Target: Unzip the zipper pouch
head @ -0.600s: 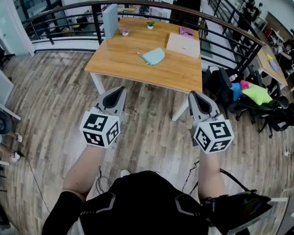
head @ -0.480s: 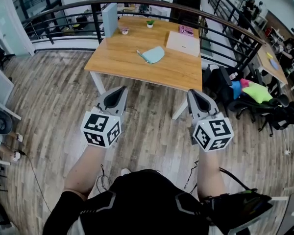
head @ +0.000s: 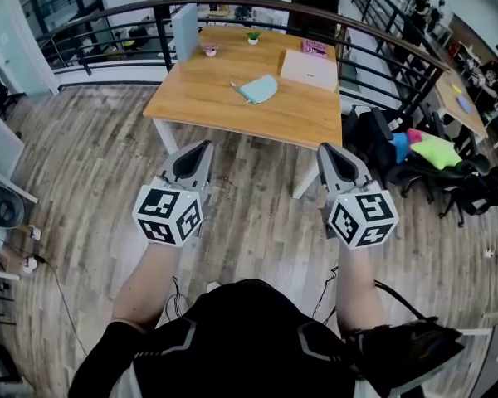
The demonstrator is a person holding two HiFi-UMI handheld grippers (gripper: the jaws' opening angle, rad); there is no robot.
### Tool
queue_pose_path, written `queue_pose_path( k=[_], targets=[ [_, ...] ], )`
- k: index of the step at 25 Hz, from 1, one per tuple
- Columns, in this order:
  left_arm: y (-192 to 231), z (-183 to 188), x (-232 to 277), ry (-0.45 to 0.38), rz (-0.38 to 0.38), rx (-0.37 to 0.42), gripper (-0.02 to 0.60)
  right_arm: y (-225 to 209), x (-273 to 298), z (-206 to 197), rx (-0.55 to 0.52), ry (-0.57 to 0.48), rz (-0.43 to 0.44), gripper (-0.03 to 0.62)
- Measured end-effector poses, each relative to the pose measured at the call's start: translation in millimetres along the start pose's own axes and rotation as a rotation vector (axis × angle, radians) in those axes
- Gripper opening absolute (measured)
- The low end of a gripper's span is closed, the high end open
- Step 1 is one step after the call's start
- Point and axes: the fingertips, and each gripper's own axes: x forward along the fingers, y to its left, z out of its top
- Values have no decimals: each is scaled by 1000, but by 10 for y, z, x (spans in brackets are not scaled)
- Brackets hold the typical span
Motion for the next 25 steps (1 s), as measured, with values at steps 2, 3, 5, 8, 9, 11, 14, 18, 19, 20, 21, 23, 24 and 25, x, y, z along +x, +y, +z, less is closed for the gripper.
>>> queue_pose_path(
  k=[2,3,5,8,9,11,14,18,19,20,21,23,24,25],
  targets=[
    [-6,-29,1,6,1,9,29,8,-5,-15,-7,5,-1,9],
    [-18,-40,3,6,1,16,29,10,-14,-26,-8,6,-1,9],
    [-48,-31,6,1,3,30,29,8,-36,-33,-9,8,-3,9],
    [-67,42,-1,-14,16,43,31,9,-59,8,-21,6,-13,9],
    [-68,57,-4,-18,19,38,31,11,-62,16,-27,6,-16,9],
    [-84,58,-9,-20,16,32,31,21,-73,-2,-30,9,-15,9],
    [-102,60,-16,-17,13,54,31,36,-96,-38,-25,10,-15,9],
    [-57,61,-54,-25,26,27,31,58,-112,-43,-22,7,-10,9],
    [-49,53,-64,-27,27,17,31,64,-118,-42,-22,5,-8,9],
    [-49,42,-70,-25,24,13,31,66,-126,-39,-22,4,-9,9],
    [-52,30,-75,-21,19,14,32,65,-133,-37,-21,3,-12,9],
    [-47,13,-88,-17,13,25,32,71,-140,-35,-19,0,-20,12],
    [-37,7,-99,-18,12,30,34,81,-140,-37,-19,-2,-22,25],
    [-27,1,-110,-19,11,33,34,93,-138,-43,-20,-3,-22,48]
  ],
)
